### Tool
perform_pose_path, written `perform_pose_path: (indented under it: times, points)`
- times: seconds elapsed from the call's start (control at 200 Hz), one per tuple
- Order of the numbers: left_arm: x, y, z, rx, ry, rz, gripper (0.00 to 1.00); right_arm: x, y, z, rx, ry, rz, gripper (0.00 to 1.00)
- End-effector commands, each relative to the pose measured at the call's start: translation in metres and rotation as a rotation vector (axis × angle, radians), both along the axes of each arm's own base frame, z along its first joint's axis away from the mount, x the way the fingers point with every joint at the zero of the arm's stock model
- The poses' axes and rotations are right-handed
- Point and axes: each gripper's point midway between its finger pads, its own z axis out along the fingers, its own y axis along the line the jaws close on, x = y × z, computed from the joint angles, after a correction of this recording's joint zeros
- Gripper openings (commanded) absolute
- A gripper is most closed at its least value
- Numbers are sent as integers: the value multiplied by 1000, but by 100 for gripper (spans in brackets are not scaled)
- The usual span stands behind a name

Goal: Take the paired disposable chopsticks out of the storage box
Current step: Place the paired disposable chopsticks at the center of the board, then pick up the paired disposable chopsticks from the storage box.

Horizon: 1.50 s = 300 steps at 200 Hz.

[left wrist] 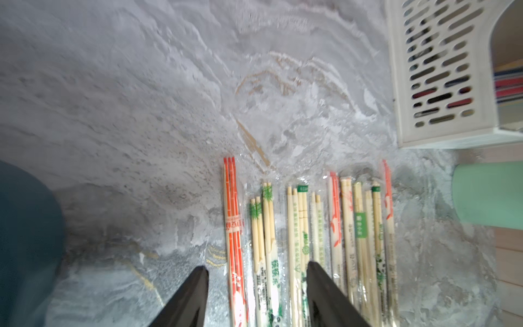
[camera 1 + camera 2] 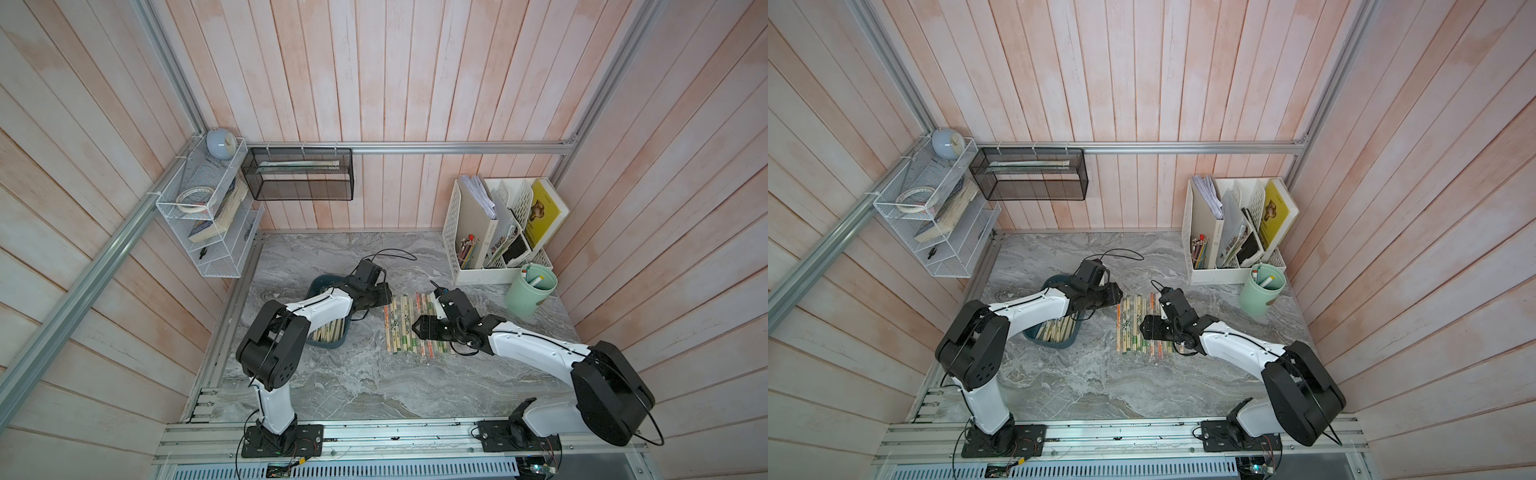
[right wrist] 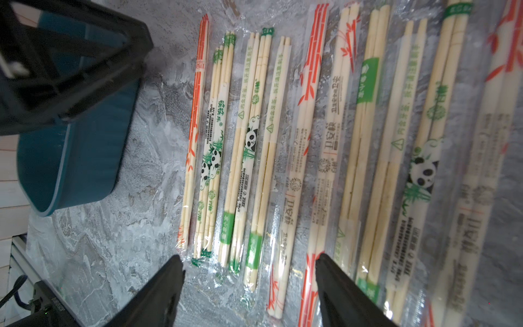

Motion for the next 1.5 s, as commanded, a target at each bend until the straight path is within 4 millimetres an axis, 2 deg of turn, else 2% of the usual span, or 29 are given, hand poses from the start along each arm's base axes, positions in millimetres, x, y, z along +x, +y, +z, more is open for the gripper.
perform_pose_path:
  times: [0.0, 0.125, 0.32, 0.395, 0.59, 0.775, 0.875, 0.955, 1.0, 1.305, 1.42, 1.495]
  points:
    - [10, 21, 35, 40, -80, 27, 60, 5, 6, 9, 9, -9, -2, 76]
    - [13, 49, 51, 83, -119, 70, 62, 8, 12, 12, 10, -13, 10, 76]
    - [12, 97, 64, 144, -155, 152, 63, 11, 23, 15, 15, -21, 29, 76]
    - [10, 115, 67, 166, -158, 184, 69, 11, 27, 15, 17, -21, 37, 76]
    - [3, 159, 66, 211, -148, 259, 76, 11, 38, 15, 25, -23, 61, 76]
    - [-4, 186, 64, 234, -139, 303, 81, 11, 49, 16, 34, -28, 87, 76]
    - [-7, 195, 57, 248, -121, 319, 82, 10, 54, 17, 40, -34, 99, 76]
    - [-10, 200, 49, 255, -101, 329, 89, 8, 57, 13, 44, -26, 109, 76]
    - [-12, 202, 43, 255, -87, 335, 89, 7, 61, 11, 43, -21, 119, 76]
    - [-12, 194, 12, 212, -5, 337, 89, 0, 75, 4, 37, -13, 156, 76]
    - [-11, 190, 3, 199, 17, 329, 78, 0, 75, 2, 36, -10, 156, 76]
    - [-12, 188, -3, 194, 30, 327, 60, -1, 75, 1, 37, -10, 157, 76]
